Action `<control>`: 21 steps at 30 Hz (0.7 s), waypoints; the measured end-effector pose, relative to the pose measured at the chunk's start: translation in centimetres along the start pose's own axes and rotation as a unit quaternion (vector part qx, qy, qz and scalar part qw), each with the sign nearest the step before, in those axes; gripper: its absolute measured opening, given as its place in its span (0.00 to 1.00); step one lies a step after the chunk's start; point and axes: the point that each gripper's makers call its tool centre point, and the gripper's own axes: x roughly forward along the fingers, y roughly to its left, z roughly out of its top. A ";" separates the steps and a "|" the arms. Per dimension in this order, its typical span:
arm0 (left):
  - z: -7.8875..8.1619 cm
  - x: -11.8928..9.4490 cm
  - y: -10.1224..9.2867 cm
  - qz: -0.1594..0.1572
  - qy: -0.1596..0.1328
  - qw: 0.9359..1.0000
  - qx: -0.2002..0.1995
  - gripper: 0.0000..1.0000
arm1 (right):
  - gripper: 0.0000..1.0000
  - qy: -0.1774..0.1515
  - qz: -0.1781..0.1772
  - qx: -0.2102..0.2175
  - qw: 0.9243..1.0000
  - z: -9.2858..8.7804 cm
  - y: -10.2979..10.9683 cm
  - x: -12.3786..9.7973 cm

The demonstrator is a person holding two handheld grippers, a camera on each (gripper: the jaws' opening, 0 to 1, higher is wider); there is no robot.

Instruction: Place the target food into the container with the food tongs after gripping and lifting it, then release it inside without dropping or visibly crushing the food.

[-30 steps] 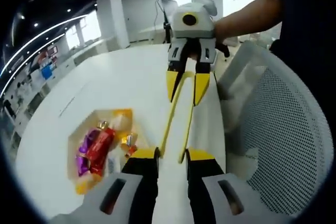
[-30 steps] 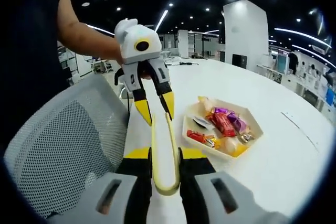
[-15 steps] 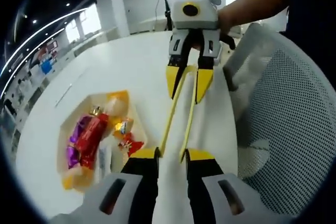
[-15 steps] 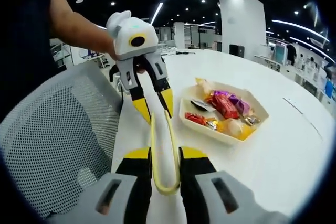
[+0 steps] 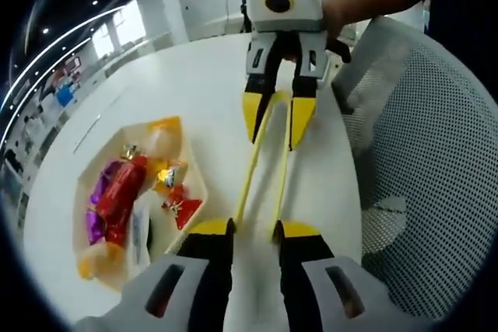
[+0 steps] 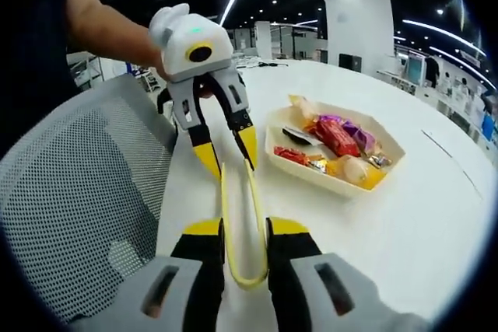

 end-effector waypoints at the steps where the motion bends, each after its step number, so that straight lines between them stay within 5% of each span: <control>1: 0.1 0.0 0.1 0.002 -0.002 1.000 -0.003 0.19 | 0.19 -0.001 -0.001 0.001 1.000 0.0 -0.1 -0.1; 7: 0.2 -0.1 0.2 0.008 -0.008 1.000 0.000 0.25 | 0.21 0.014 -0.002 0.015 1.000 -1.2 -0.3 0.3; 11: 0.3 -0.2 0.4 0.014 -0.031 0.997 -0.074 0.28 | 0.20 0.018 0.002 0.004 1.000 -1.2 0.0 0.1; 16: 0.0 -1.0 0.8 0.026 -0.038 0.994 -0.104 0.26 | 0.20 0.028 0.003 -0.003 1.000 -1.1 -0.2 -0.2; 21: -0.2 -2.3 0.6 0.031 -0.051 0.990 -0.129 0.42 | 0.28 0.023 0.001 0.006 1.000 -0.7 -0.5 -0.7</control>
